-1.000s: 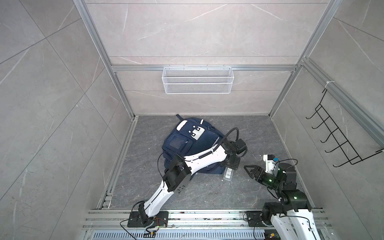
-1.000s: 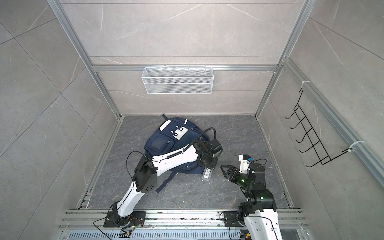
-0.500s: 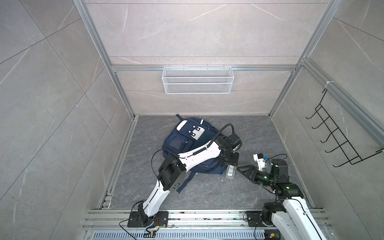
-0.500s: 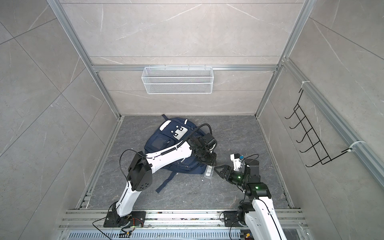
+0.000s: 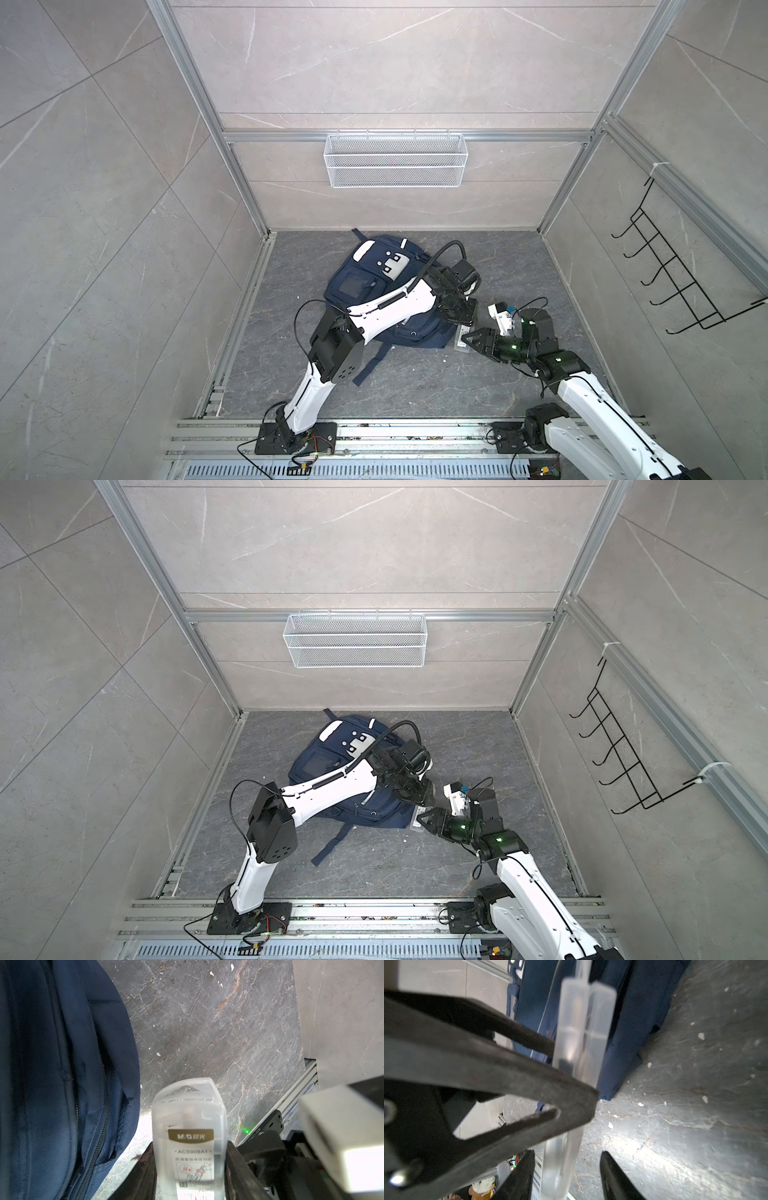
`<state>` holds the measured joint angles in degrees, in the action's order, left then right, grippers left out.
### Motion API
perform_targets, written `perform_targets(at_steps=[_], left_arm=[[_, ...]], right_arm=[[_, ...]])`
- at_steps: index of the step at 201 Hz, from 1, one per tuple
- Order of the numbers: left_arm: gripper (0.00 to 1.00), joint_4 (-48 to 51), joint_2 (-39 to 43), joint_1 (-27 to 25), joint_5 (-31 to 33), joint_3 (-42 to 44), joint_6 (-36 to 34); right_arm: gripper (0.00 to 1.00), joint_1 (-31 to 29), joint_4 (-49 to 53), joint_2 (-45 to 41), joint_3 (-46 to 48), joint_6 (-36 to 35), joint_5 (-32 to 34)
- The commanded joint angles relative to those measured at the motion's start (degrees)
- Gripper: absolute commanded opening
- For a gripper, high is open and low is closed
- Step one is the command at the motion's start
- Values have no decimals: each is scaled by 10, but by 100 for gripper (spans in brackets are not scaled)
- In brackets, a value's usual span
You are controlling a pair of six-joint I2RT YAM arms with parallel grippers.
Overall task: Pack the student bag
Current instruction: 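Hold the pen case with the right gripper while left releases and moves to the backpack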
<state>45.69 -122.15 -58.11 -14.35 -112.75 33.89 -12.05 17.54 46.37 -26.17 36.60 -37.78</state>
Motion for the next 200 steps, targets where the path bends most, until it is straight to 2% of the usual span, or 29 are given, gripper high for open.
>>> perform_targets(at_steps=[1, 23, 65, 81, 113, 126, 133, 145, 160, 174, 200], left_arm=[[40, -14, 38, 2, -21, 4, 7], [40, -19, 42, 2, -24, 10, 9], [40, -25, 46, 2, -32, 12, 13], [39, -25, 48, 4, -33, 11, 13], [40, -24, 47, 7, -41, 10, 11], [40, -24, 46, 10, -41, 9, 9], [44, -20, 46, 12, -39, 6, 7], [57, -5, 45, 14, -21, -1, -3], [65, 26, 48, 22, 19, -13, -22], [66, 61, 53, 29, 71, -27, -44], [66, 88, 72, 40, 126, -29, -72]], right_arm=[[46, -4, -32, 12, -19, 11, 19], [38, -8, -43, 25, -20, 13, 23], [37, -17, -72, 52, -25, 21, 31], [31, -19, -72, 56, -31, 21, 34], [13, -23, -77, 68, -41, 21, 42], [11, -26, -77, 71, -42, 22, 46], [11, -27, -77, 71, -43, 22, 47], [10, -28, -74, 68, -45, 23, 50], [10, -28, -72, 69, -48, 27, 51], [10, -28, -80, 80, -49, 34, 44], [7, -28, -99, 117, -50, 39, 38]])
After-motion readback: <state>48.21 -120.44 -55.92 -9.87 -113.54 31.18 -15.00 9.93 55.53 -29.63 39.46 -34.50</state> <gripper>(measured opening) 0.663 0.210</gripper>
